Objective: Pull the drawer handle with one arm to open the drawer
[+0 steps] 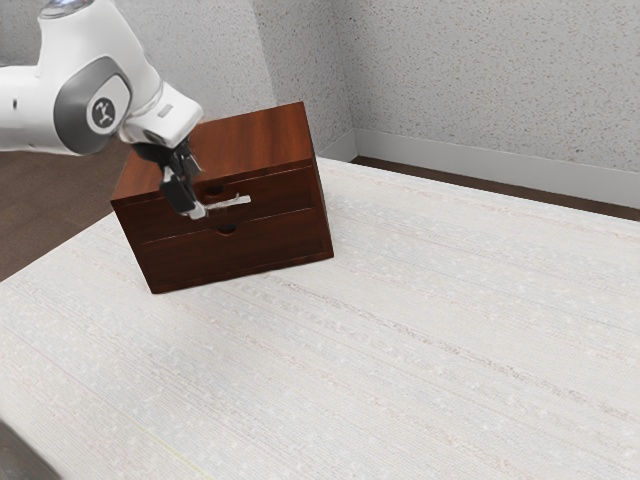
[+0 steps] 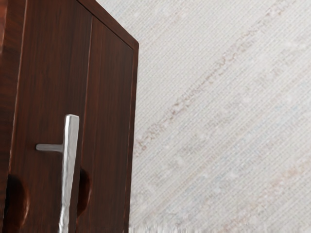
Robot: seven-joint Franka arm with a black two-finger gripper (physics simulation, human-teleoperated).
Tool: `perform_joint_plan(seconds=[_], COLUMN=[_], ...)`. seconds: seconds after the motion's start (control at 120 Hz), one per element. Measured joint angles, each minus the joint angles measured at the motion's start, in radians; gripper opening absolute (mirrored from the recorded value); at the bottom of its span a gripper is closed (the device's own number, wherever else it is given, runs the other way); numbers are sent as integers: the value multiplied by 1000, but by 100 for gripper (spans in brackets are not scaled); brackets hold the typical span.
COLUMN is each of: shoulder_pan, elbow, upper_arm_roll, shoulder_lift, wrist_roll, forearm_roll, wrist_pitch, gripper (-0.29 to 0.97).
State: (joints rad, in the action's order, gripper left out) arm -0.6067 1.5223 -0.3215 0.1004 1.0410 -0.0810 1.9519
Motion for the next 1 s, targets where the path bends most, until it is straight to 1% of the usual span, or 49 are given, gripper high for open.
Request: perform_joint_plan(seconds=[0.083, 0.2, 0.383, 0.483, 0.625, 0.767, 1.0], shoulder_pan=[-14, -6, -4, -4, -4, -4, -4], elbow=[-22, -30, -59, -56, -21, -17, -18], upper_arm_roll=[11, 11, 9, 10, 12, 14, 15], shoulder_lift=[22, 43, 100, 109, 106, 106, 116], wrist_roll=[12, 34, 69, 85, 103, 86, 22], forearm_roll=[29, 52, 64, 62, 12, -41, -69], wrist_pitch=[-3, 5, 39, 72, 146, 167, 156], gripper=[65, 62, 48, 43, 38, 34, 32])
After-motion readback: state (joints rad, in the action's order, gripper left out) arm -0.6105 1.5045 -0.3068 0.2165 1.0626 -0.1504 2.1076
